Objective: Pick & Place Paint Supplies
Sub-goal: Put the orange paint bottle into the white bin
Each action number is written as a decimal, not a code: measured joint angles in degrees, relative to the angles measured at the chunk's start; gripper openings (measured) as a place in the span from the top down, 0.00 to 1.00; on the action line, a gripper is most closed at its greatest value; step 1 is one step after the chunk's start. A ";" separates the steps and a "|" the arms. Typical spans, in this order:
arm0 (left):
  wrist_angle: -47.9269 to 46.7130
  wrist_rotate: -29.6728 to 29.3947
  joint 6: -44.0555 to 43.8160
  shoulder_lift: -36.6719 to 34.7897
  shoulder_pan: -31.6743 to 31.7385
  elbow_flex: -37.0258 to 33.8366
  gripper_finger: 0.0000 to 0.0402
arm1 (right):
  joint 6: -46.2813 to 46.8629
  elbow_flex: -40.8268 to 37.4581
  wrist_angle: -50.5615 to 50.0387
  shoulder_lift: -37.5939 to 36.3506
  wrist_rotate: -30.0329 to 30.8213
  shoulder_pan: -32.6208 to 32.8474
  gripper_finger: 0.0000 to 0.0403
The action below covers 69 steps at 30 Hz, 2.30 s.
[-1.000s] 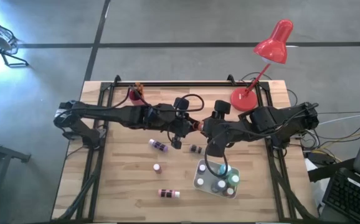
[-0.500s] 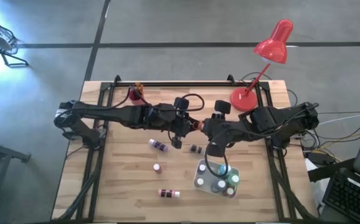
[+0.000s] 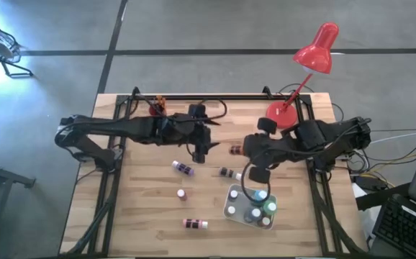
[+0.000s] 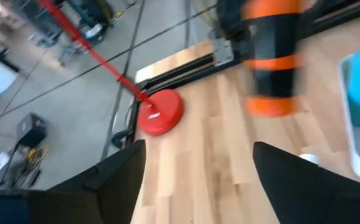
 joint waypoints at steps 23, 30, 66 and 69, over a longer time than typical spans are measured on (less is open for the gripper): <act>5.93 -1.87 -11.78 -15.46 5.23 -11.72 0.25 | 17.59 -5.81 1.70 4.60 -23.71 4.55 0.73; 9.51 -1.85 -12.50 -18.15 5.25 -16.56 0.25 | 17.18 -5.95 1.53 10.25 -26.83 4.68 0.73; 6.14 -1.84 -9.14 -18.93 5.25 -16.93 0.25 | 26.68 -17.61 6.74 18.62 -25.57 5.19 0.73; 6.14 -1.85 -9.14 -18.93 5.25 -16.93 0.25 | 26.81 -19.47 7.51 18.60 -25.54 5.19 0.73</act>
